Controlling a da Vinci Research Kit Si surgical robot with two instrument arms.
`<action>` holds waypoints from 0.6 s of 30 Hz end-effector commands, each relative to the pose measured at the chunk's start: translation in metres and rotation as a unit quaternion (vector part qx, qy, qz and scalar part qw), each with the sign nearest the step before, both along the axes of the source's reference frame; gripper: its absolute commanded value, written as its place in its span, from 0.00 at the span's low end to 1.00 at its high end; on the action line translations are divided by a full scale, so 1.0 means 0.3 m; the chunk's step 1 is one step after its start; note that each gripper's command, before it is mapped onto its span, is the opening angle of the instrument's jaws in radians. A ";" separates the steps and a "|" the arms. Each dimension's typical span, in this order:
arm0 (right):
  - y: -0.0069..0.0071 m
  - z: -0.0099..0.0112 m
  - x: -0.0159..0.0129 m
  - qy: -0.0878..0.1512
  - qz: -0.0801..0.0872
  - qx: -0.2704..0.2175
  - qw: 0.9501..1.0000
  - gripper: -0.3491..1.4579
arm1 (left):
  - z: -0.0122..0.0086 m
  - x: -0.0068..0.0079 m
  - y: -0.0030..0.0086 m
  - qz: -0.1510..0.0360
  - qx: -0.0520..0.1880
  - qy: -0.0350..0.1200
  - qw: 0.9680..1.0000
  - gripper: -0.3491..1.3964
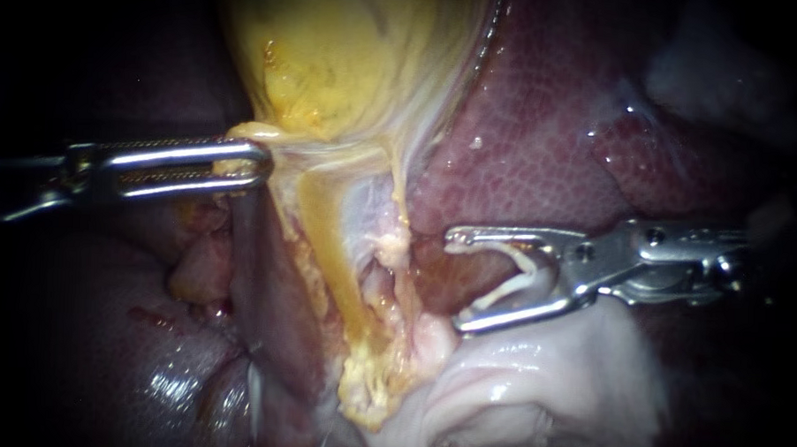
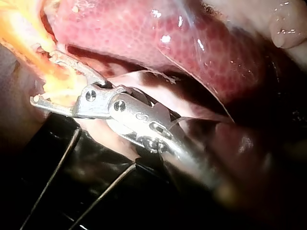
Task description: Clipping first clip left tube
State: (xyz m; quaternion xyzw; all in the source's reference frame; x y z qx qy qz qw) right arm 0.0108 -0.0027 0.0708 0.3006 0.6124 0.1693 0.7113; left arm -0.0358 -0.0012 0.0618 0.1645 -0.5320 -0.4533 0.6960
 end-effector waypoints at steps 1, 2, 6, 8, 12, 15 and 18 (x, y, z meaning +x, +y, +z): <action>-0.0022 0.0039 0.0024 -0.002 -0.005 0.005 1.000 0.52 | 0.0002 -0.0002 -0.0004 0.000 -0.001 0.000 1.000 0.00; -0.0037 0.0069 0.0042 -0.004 -0.008 0.008 1.000 0.52 | 0.0001 -0.0003 -0.0006 0.001 0.000 -0.001 1.000 0.00; -0.0081 0.0178 0.0094 -0.010 -0.018 0.021 1.000 0.52 | -0.0011 -0.0006 -0.0019 0.003 0.000 -0.003 1.000 0.00; -0.0094 0.0224 0.0114 -0.011 -0.020 0.024 0.999 0.52 | -0.0017 -0.0009 -0.0022 0.003 0.000 -0.002 1.000 0.00; -0.0117 0.0281 0.0158 -0.011 -0.026 0.032 0.999 0.52 | -0.0025 -0.0014 -0.0027 0.004 0.000 -0.004 1.000 0.00; -0.0131 0.0290 0.0187 -0.008 -0.033 0.038 0.999 0.52 | -0.0028 -0.0017 -0.0030 0.005 0.000 -0.005 1.000 0.00; -0.0140 0.0280 0.0206 -0.004 -0.041 0.046 0.998 0.52 | -0.0026 -0.0018 -0.0029 0.005 0.000 -0.005 1.000 0.00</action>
